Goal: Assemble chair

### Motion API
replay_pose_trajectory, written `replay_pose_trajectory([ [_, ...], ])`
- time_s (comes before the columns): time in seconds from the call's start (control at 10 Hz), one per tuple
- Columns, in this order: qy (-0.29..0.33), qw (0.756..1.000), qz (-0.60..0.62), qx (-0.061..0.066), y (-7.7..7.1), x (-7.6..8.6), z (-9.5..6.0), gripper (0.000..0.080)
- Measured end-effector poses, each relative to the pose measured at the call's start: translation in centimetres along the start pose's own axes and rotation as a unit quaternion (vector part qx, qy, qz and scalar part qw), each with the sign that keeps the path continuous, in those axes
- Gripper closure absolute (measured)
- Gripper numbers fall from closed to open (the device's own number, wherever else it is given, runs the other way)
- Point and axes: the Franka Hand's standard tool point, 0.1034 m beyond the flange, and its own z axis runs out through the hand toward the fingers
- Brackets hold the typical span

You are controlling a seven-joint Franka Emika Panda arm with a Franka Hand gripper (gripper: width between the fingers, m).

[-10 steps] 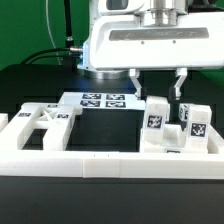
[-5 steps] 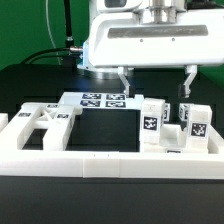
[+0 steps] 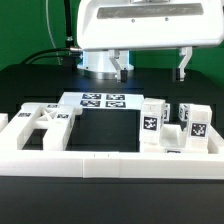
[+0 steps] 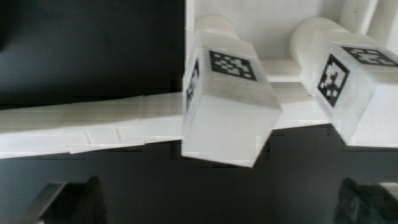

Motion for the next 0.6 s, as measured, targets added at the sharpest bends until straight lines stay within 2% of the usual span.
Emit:
replay_pose_trajectory([
  [0.2,-0.007,1.000,0.000,0.001,0.0,-0.1,0.0,0.0151],
  [0.4,-0.019,1.000,0.010,-0.002,0.7,-0.4,0.5,0.0151],
  [0.5,-0.079,0.997,0.019,0.002,1.0,-1.1,0.9,0.0151],
  [0.6,-0.105,0.994,0.019,0.005,0.8,-0.7,0.8,0.0151],
])
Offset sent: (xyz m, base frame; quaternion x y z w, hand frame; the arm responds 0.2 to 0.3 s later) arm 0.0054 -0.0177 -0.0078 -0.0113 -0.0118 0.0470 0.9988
